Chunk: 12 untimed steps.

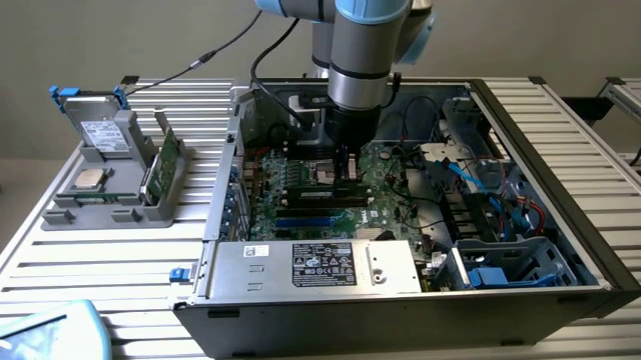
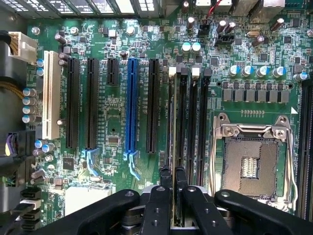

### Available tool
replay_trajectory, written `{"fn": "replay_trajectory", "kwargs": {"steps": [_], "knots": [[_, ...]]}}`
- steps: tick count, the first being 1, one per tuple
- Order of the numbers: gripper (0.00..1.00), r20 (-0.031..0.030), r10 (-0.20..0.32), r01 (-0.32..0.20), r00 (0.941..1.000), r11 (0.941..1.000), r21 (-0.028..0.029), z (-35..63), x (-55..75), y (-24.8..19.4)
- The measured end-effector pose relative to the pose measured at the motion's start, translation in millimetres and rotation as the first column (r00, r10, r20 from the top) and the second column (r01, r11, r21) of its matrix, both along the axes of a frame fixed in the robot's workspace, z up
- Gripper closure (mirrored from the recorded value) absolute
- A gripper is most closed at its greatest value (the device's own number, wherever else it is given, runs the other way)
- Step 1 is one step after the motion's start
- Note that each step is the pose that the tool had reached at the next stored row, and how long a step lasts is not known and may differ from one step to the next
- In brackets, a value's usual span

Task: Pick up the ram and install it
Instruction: 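Insert the ram into the slot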

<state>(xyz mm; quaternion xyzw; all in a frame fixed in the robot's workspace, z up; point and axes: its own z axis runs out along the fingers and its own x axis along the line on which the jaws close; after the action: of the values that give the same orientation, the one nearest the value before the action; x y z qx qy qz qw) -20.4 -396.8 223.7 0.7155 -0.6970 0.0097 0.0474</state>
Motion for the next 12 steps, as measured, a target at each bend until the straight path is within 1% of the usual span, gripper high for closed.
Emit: {"fn": "replay_trajectory", "kwargs": {"steps": [3, 7, 12], "knots": [[0.85, 0.0003, 0.0, 0.0, 1.0, 1.0, 0.0, -0.7, 0.0, 0.1], [0.85, -0.0012, 0.0, 0.0, 1.0, 1.0, -0.0065, -1.3, 0.0, 0.0], [0.85, -0.0015, 0.0, 0.0, 1.0, 1.0, -0.0067, -1.4, -0.1, 0.1]]}}
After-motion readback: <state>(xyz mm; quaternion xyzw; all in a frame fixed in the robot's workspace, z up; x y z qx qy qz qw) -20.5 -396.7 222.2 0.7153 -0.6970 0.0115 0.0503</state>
